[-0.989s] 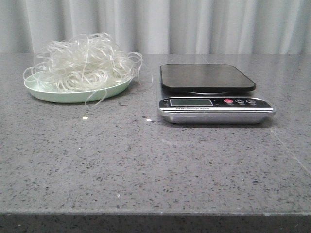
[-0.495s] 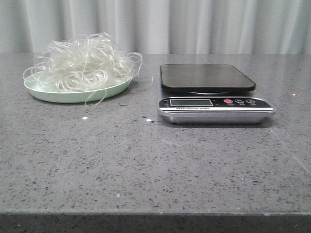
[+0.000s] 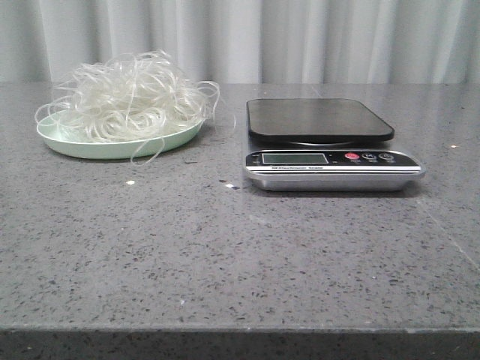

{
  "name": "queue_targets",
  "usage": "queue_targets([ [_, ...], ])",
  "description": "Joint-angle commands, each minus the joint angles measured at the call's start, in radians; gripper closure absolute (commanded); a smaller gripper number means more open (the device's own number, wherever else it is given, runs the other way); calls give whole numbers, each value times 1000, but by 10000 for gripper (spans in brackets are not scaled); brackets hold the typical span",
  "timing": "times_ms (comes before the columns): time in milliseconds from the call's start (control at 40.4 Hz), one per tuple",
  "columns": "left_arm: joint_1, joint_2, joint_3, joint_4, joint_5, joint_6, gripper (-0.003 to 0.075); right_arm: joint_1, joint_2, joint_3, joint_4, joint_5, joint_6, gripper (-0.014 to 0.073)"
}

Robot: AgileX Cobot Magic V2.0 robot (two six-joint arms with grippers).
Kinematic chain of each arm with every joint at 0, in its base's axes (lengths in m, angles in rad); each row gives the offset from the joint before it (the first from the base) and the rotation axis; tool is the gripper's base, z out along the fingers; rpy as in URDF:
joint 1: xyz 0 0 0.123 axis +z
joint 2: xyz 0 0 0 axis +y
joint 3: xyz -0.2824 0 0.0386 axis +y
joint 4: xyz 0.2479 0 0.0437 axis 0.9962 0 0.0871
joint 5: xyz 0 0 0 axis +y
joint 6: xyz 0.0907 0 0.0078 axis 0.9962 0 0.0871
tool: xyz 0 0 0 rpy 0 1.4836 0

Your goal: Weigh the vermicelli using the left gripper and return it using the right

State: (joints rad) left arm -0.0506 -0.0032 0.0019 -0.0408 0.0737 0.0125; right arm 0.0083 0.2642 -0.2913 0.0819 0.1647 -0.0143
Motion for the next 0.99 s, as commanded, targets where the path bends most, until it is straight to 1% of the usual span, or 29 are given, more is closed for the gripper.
queue_targets([
  [0, -1, -22, 8, -2, -74, -13, 583, -5, 7, -26, -9, -75, -2, 443],
  [173, -1, -22, 8, -2, -74, -13, 583, -5, 3, 18, -17, -116, -2, 443],
  [297, -1, -22, 8, -2, -74, -13, 583, -5, -34, 101, -17, -125, -2, 443],
  [594, -1, -22, 8, -2, -74, -13, 583, -5, -284, 292, -16, -127, -2, 443],
  [643, -1, -22, 8, -2, -79, -13, 583, -6, -292, 314, -16, -150, -2, 443],
  [742, -1, -22, 8, -2, -74, -13, 583, -5, -292, 311, -16, -126, -2, 443],
  [965, -1, -21, 8, -2, -74, -13, 583, -5, -292, 311, -16, -130, -2, 443],
])
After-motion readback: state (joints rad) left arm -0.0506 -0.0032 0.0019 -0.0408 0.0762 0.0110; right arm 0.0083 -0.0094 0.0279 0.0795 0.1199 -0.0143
